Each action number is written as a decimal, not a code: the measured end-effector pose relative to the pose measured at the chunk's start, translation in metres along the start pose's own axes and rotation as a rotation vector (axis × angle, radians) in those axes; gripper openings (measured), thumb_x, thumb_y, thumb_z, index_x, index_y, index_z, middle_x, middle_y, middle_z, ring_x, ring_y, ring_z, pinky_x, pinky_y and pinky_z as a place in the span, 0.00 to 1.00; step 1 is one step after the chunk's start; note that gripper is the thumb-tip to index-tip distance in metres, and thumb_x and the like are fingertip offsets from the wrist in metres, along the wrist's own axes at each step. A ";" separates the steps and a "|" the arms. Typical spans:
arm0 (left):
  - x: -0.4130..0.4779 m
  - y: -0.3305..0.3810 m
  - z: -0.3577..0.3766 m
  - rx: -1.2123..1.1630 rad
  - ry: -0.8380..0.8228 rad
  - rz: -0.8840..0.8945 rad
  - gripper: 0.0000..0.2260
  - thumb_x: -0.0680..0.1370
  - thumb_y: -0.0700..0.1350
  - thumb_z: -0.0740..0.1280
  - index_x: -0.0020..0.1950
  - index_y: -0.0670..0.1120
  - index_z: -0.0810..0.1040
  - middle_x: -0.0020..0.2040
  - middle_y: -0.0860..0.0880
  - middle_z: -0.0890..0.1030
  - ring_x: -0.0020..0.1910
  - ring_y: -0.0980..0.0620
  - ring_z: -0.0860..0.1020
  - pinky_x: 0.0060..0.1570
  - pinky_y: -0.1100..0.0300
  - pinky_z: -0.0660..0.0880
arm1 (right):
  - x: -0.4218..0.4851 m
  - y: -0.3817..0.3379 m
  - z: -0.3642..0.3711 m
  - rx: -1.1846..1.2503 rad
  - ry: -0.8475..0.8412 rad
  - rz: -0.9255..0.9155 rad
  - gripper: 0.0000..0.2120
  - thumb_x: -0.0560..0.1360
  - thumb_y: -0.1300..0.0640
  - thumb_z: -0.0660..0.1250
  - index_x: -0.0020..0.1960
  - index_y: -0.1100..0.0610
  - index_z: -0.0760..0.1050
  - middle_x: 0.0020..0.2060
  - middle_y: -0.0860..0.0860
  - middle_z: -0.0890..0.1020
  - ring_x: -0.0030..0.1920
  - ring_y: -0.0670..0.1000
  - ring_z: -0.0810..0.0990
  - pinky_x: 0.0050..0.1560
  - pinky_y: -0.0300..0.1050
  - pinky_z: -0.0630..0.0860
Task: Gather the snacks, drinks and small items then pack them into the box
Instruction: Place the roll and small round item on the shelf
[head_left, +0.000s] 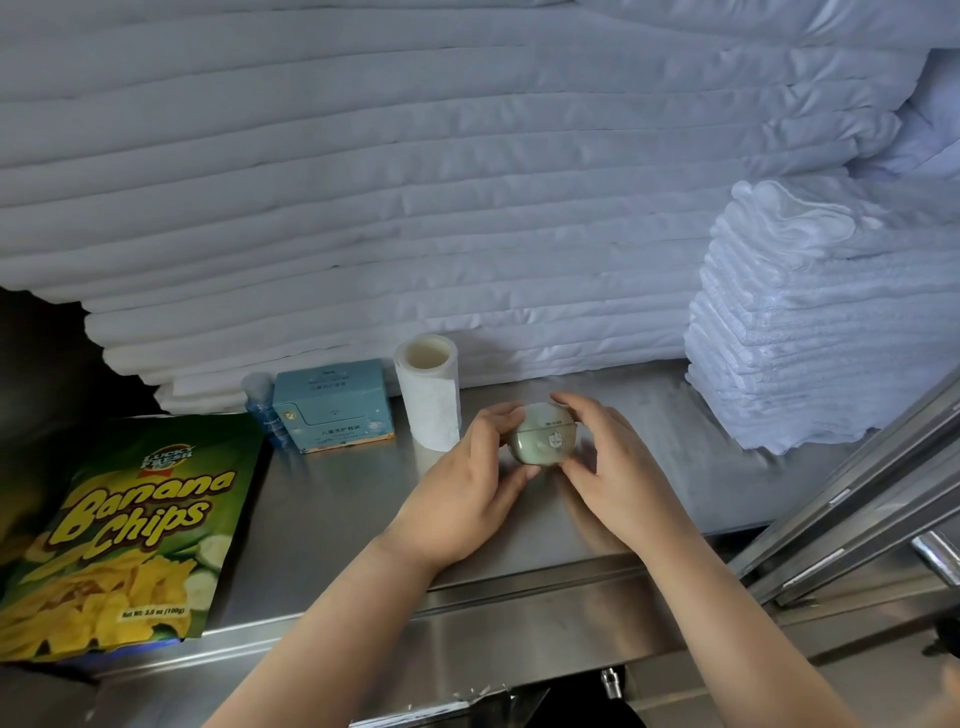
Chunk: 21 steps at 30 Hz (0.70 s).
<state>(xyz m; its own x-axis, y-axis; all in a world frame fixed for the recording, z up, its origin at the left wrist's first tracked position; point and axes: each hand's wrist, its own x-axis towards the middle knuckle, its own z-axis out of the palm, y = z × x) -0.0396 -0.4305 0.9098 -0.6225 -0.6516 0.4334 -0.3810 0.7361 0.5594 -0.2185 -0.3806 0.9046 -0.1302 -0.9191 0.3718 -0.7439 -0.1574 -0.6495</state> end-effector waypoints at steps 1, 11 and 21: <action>0.000 0.000 0.000 0.004 -0.001 -0.005 0.22 0.78 0.47 0.64 0.66 0.36 0.64 0.69 0.43 0.67 0.67 0.50 0.71 0.64 0.60 0.67 | 0.000 0.000 0.000 -0.017 0.016 -0.004 0.26 0.71 0.64 0.71 0.67 0.52 0.70 0.54 0.41 0.72 0.58 0.38 0.69 0.55 0.21 0.61; 0.002 -0.003 0.003 0.054 -0.014 -0.038 0.20 0.78 0.44 0.65 0.65 0.36 0.65 0.69 0.42 0.69 0.66 0.48 0.70 0.63 0.67 0.63 | 0.001 0.008 0.003 -0.170 0.187 0.015 0.12 0.72 0.68 0.67 0.51 0.54 0.78 0.46 0.45 0.80 0.51 0.49 0.73 0.49 0.35 0.68; 0.002 -0.004 0.002 0.022 0.016 -0.076 0.19 0.77 0.44 0.67 0.64 0.39 0.67 0.68 0.45 0.69 0.67 0.53 0.69 0.63 0.72 0.61 | 0.003 0.011 0.004 -0.192 0.120 0.095 0.10 0.73 0.64 0.67 0.52 0.53 0.79 0.48 0.45 0.78 0.52 0.47 0.71 0.49 0.34 0.67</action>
<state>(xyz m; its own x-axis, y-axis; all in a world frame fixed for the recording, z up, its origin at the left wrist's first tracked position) -0.0406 -0.4345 0.9068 -0.5806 -0.7082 0.4017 -0.4416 0.6884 0.5754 -0.2243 -0.3863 0.8956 -0.2736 -0.8752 0.3989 -0.8341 0.0094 -0.5515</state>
